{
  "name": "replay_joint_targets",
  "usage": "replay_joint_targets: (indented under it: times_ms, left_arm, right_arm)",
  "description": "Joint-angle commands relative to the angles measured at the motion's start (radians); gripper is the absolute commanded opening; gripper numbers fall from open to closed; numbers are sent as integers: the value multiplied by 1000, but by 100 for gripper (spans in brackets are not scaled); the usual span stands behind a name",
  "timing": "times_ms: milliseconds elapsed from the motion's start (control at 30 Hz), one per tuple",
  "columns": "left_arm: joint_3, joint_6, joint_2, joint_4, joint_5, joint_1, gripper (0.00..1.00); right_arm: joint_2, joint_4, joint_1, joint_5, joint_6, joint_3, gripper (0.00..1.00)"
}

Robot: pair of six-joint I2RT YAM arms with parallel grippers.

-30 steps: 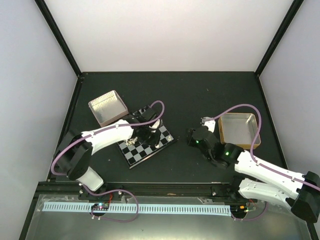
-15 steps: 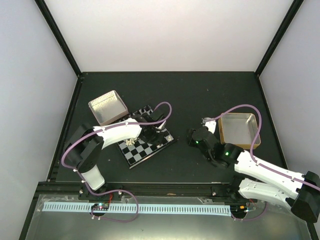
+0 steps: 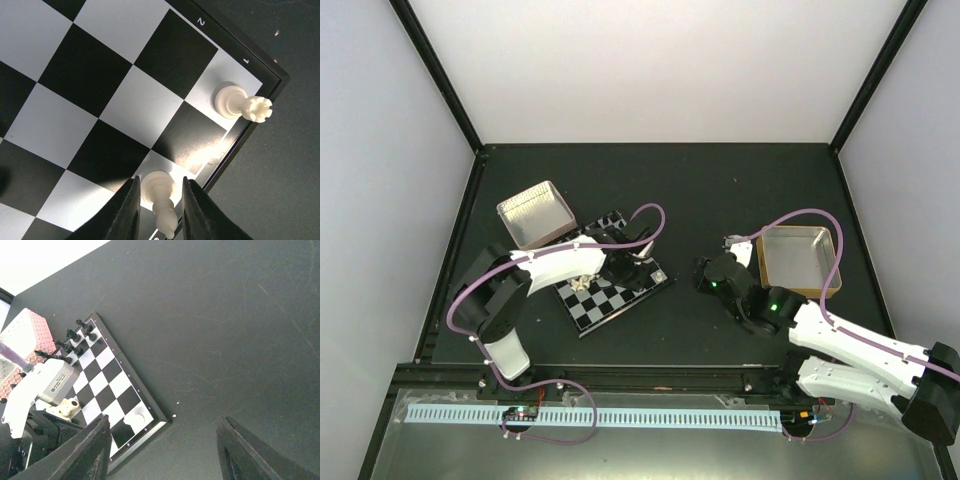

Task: Set up the chess pieces on the board
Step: Place the chess piece on the chessboard.

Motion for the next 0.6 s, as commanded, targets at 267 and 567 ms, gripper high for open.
replay_joint_targets:
  times_ms: [267,567]
  left_arm:
    - [-14,-26,-165,-26,-71,28,41]
    - [-218,-81,-388,-26,-185,212,34]
  right_arm:
    - [21,19,-5,27,-3,19,60]
    - [40,33,-5,9,-12,28,60]
